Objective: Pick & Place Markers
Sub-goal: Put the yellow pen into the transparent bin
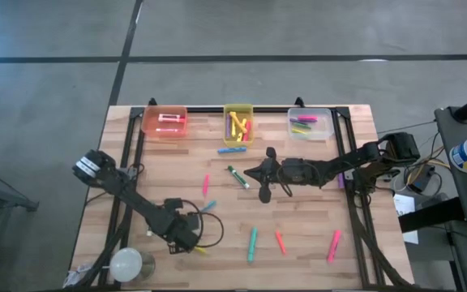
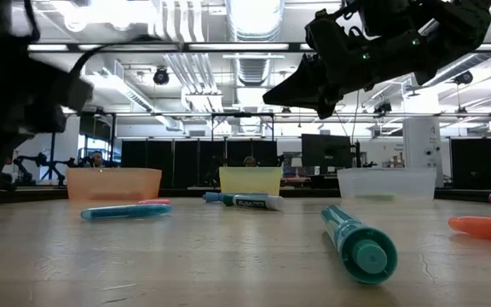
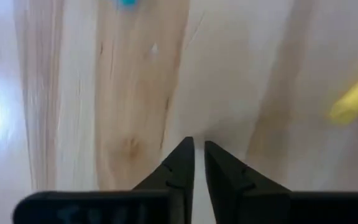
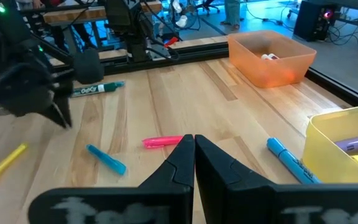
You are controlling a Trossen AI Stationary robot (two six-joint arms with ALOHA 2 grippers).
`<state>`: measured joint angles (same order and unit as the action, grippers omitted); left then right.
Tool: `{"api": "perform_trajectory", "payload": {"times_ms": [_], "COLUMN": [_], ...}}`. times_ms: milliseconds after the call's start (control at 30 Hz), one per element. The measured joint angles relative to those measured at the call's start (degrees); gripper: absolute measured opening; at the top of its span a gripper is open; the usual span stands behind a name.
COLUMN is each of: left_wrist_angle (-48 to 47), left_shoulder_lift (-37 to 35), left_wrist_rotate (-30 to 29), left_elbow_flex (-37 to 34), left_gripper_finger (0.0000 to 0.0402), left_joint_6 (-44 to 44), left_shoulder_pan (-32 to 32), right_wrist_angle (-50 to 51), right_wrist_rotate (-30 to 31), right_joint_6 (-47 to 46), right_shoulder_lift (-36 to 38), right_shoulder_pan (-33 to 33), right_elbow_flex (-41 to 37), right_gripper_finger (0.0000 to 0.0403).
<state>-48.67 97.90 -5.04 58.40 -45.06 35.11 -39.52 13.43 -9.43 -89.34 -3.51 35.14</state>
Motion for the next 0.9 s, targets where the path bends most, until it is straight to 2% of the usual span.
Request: {"api": "perform_trajectory", "payload": {"times_ms": [167, 367, 500, 900], "left_wrist_angle": [-0.3, 10.4, 13.1, 16.1], "left_shoulder_lift": [-2.2, -2.3, -2.2, -2.0], "left_wrist_rotate": [-2.5, -2.4, -1.2, -4.1], "left_elbow_flex": [3.2, 4.1, 4.0, -0.5], "left_gripper_finger": [0.0077, 0.0109, 0.0112, 0.0112], "left_joint_6": [3.4, 11.1, 16.5, 19.1], "left_shoulder_pan": [0.9, 3.9, 5.6, 5.5], "right_wrist_angle": [0.0, 0.0, 0.0, -0.1], "right_wrist_rotate": [0.0, 0.0, 0.0, 0.0], "right_joint_6": [0.0, 0.0, 0.0, 0.2], "right_shoulder_lift": [0.0, 0.0, 0.0, 0.0], "right_shoulder_pan": [0.0, 0.0, 0.0, 0.0], "right_elbow_flex": [0.0, 0.0, 0.0, 0.0], "right_gripper_finger": [0.0008, 0.0008, 0.0008, 0.0008]}}
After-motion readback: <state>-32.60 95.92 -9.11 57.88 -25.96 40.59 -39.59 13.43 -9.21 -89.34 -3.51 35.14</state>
